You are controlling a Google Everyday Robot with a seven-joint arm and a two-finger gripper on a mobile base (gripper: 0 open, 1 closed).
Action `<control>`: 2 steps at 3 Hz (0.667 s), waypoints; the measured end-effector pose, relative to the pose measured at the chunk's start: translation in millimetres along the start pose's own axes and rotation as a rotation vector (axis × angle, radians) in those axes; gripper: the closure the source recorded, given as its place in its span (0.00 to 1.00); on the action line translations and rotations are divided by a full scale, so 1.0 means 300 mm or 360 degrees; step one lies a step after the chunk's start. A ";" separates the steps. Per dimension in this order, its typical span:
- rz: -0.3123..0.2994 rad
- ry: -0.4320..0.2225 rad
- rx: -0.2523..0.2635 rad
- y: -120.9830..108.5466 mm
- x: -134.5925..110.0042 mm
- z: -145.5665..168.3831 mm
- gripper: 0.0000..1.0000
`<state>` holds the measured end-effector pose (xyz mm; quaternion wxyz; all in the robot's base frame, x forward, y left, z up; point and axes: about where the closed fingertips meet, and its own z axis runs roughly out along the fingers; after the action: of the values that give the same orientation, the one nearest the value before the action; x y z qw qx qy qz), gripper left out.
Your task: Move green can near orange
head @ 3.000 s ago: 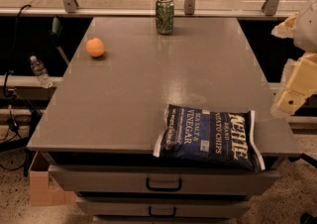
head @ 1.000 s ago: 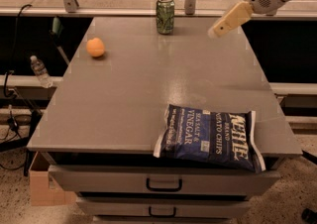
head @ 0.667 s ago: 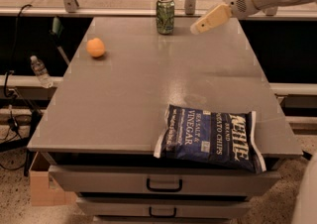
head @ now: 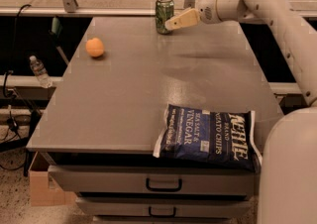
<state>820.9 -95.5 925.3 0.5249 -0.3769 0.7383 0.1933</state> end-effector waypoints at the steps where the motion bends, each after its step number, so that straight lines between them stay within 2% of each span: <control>1: 0.0021 -0.0068 0.0088 -0.052 -0.010 0.114 0.00; 2: 0.0044 -0.0064 0.0192 -0.094 -0.018 0.201 0.00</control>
Offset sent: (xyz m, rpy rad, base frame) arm 0.0924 0.0290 -0.0171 0.0212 -0.0608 -0.2199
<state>881.3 -70.5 910.8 0.5586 -0.3304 0.7431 0.1630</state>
